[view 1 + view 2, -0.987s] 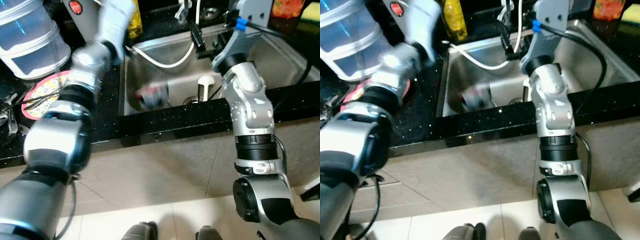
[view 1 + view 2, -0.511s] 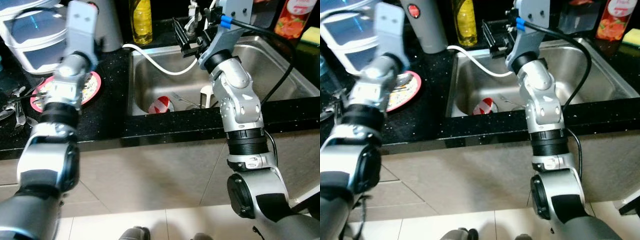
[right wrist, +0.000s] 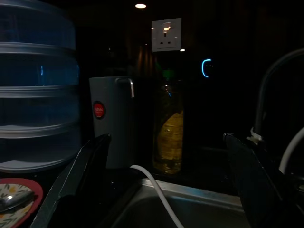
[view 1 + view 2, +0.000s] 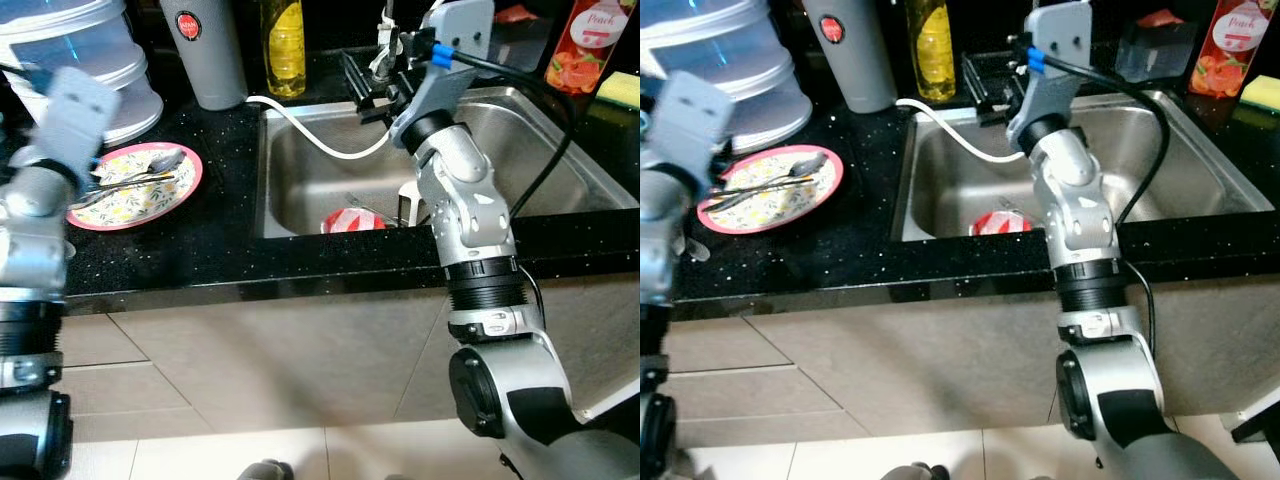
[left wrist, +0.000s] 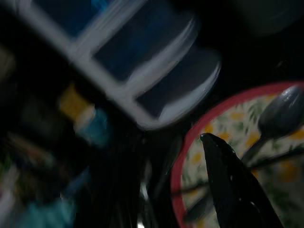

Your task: Kitchen organization

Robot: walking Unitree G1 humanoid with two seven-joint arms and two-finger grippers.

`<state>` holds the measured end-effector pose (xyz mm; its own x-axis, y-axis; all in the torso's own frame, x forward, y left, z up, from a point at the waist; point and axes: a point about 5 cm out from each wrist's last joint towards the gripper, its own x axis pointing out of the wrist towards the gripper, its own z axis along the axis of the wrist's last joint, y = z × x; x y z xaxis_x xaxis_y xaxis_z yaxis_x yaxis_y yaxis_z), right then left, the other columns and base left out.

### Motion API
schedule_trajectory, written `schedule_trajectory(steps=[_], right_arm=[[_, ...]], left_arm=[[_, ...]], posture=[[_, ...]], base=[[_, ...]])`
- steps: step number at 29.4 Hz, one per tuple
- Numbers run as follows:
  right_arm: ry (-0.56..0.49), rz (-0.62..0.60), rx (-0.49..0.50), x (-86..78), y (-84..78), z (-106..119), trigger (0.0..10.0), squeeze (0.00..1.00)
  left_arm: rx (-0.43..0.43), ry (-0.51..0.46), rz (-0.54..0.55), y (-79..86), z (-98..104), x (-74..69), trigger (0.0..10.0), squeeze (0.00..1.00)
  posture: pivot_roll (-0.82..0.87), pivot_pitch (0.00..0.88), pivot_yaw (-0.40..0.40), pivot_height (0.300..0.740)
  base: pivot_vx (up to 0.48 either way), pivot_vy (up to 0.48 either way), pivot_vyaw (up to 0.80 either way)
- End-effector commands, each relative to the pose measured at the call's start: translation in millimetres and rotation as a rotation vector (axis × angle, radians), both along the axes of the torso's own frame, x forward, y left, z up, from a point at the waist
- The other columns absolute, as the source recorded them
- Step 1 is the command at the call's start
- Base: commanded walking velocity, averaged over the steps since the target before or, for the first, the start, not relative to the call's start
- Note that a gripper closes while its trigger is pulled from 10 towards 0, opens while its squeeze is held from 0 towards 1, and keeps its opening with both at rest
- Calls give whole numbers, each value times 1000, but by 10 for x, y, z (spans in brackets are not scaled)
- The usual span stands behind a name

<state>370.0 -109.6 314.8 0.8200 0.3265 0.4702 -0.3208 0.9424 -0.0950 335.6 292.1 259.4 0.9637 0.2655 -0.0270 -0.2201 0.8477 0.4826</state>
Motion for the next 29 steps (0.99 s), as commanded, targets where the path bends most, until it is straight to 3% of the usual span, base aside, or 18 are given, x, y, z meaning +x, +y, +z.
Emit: schedule_trajectory(steps=[1,2,4,6,7,8,9,12,16,25,29], right_arm=[[2,13,0,-6,37,-28,10000,0],[2,5,1,-8,14,-31,10000,0],[0,-12,-1,-9,-35,-30,10000,0],[-3,-24,-2,-11,-71,-19,10000,0],[-5,-28,-3,-11,-83,-13,10000,0],[-5,-28,-3,-11,-83,-13,10000,0],[-8,-34,-4,-14,-94,-9,10000,0],[-10,-42,-1,-25,-111,-11,10000,0],[-13,-43,-2,-46,-119,-2,10000,0],[-18,-45,-18,-90,-170,49,10000,0],[-11,-59,-44,-81,-248,92,10000,0]], left_arm=[[-60,29,34,53,-47,-7,10000,0],[-84,55,31,29,-114,12,10000,0],[-47,142,-36,-75,-257,32,10000,0],[176,209,-120,-127,-295,72,10000,0],[243,233,-140,-109,-288,99,10000,0],[243,233,-140,-109,-288,99,10000,0],[318,255,-154,-60,-248,145,10000,0],[409,323,-169,111,-147,253,10000,0],[449,372,-165,207,-127,311,10000,0],[428,439,-255,166,-178,367,10000,0],[522,500,-290,190,-226,359,10000,0]], posture=[[197,0,102,740],[188,0,107,740],[175,0,110,740],[166,0,117,740],[165,0,119,740],[165,0,119,740],[161,0,122,740],[159,0,124,740],[147,0,121,740],[130,40,108,740],[130,103,103,740]], base=[[0,0,0],[0,0,0],[0,0,0],[0,0,0],[0,0,0],[0,0,0],[0,0,0],[0,0,0],[0,0,0],[0,0,0],[0,0,0]])
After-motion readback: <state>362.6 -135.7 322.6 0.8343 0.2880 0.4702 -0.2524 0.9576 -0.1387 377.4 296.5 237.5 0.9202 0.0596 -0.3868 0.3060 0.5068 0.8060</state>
